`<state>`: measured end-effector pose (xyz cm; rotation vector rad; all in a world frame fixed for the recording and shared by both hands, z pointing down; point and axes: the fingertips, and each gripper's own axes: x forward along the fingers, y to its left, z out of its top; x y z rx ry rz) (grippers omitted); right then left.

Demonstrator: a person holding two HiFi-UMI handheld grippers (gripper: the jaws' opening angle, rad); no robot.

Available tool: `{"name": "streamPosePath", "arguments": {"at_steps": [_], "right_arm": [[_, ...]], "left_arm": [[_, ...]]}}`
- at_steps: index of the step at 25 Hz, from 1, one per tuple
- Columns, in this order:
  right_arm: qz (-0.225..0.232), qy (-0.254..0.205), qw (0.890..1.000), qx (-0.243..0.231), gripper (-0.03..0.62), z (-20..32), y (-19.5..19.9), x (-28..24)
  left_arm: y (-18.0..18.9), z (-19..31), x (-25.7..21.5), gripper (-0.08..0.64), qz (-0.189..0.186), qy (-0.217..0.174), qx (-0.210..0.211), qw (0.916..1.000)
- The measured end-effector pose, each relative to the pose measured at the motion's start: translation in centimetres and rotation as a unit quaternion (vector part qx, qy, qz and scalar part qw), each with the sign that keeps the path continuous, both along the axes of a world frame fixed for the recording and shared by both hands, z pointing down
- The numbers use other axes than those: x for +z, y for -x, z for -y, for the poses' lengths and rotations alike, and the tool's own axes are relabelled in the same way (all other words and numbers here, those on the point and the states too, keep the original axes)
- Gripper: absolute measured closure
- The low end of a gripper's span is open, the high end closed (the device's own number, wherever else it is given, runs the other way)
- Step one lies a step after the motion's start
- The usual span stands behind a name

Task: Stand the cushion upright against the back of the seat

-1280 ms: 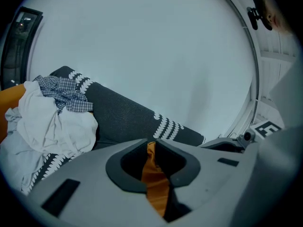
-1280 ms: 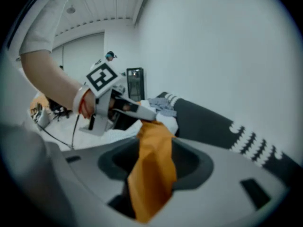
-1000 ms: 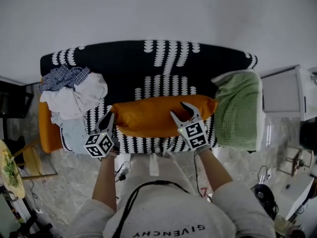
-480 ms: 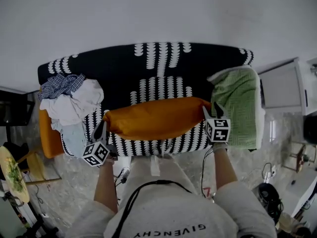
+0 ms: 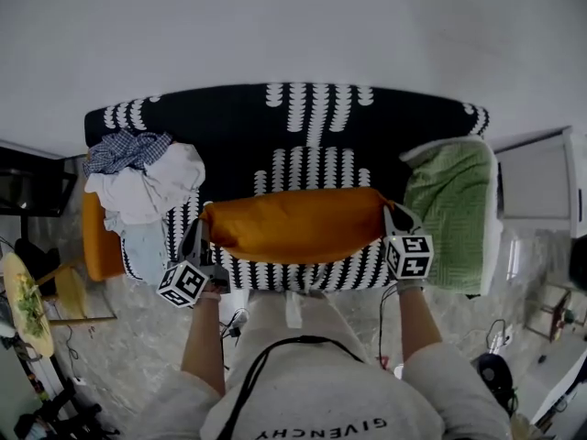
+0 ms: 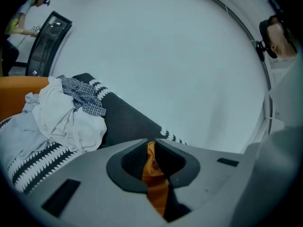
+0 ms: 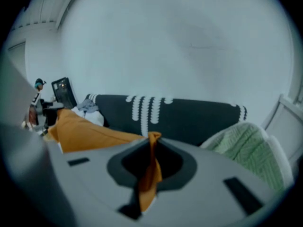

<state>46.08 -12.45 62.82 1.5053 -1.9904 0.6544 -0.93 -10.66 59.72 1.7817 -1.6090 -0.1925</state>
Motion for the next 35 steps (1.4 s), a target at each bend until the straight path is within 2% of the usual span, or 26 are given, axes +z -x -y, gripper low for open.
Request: {"name": "streamPosePath", "arguments": {"at_steps": [3,5,10,17,23,31,35], "right_arm": [[0.009,-0.017,1.0,0.001,0.548,1.1,0.5,-0.8],[0.016,-0.028,0.999,0.006,0.549,2.0,0.6,-1.4],[0.037,-0.04,0.998,0.037,0.549,4.8,-0.6,-2.1],[0.031,-0.045,0.997,0.056,0.549,8.6,-2.1,-2.4],[0.026,-0.025,0.996,0.076,0.549,11.2,-3.4,-1.7],[0.022,-0.014,0.996,0.09,0.549,13.6,-4.1,-0.8],[0.006,-0.015,0.996,0.089,0.549,14.7,-4.3,0.1]], "left_arm": [[0.7,1.1,-0.8,0.489,-0.036,-0.019,-0.041,0.9983],[0.4,1.9,-1.2,0.49,-0.045,-0.026,-0.047,0.9975],[-1.2,4.6,-1.4,0.489,-0.05,-0.03,-0.038,0.9976],[-2.7,10.0,-1.5,0.489,-0.066,-0.041,-0.028,0.9966],[-4.1,14.0,-1.0,0.489,-0.069,-0.037,-0.015,0.9968],[-5.1,17.7,-0.2,0.489,-0.074,-0.029,-0.01,0.9968],[-5.4,19.1,0.7,0.489,-0.07,-0.021,-0.003,0.9973]]}}
